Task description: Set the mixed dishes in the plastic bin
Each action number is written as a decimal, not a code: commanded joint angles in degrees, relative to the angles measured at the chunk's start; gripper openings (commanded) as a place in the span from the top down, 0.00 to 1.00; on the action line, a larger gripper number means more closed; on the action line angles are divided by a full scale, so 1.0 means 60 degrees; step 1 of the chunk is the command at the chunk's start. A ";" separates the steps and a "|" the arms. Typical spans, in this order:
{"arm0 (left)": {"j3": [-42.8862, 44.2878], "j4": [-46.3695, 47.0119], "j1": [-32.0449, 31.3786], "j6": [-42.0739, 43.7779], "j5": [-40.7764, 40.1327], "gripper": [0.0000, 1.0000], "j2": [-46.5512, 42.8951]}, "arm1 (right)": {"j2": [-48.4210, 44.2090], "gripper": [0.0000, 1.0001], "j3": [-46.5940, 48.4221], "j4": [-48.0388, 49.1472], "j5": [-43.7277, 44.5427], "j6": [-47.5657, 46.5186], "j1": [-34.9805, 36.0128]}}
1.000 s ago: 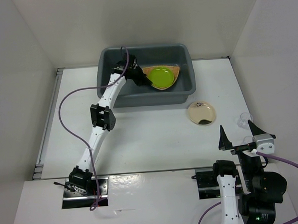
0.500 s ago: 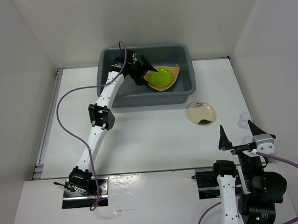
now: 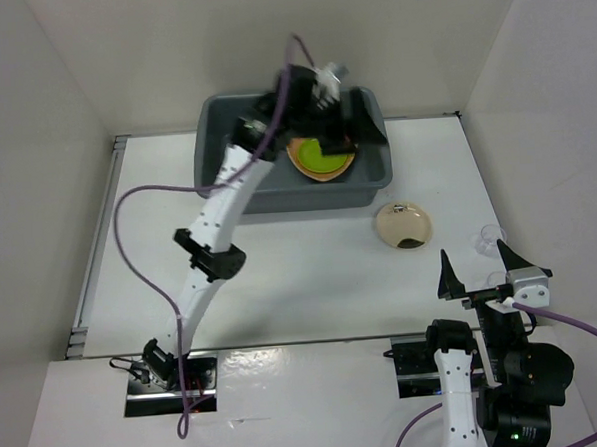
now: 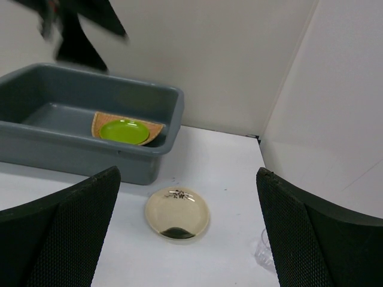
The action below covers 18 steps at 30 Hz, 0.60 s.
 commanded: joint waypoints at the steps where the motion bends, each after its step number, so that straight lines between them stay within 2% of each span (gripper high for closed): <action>1: -0.0077 -0.2770 -0.1757 0.0922 -0.0968 0.00 0.1740 | 0.0095 0.02 -0.0029 0.0337 0.0092 0.0134 -0.0088; 2: -0.0077 -0.2770 -0.2084 0.0923 -0.1597 0.00 0.1957 | 0.0095 0.02 -0.0029 0.0337 0.0092 0.0134 -0.0088; 4: -0.0077 -0.2770 -0.2641 0.0486 -0.1866 0.00 0.2163 | 0.0095 0.02 -0.0029 0.0337 0.0092 0.0134 -0.0088; 8: -0.0077 -0.2244 -0.2820 -0.0029 -0.2524 0.00 0.2180 | 0.0095 0.02 -0.0029 0.0337 0.0092 0.0134 -0.0088; 12: -0.0077 -0.1746 -0.2907 -0.0147 -0.2220 0.00 0.2398 | 0.0007 0.02 -0.0029 0.0337 0.0092 0.0134 -0.0088; 18: -0.0077 -0.1935 -0.3010 -0.0322 -0.2321 0.00 0.2998 | -0.0081 0.02 -0.0029 0.0337 0.0092 0.0134 -0.0088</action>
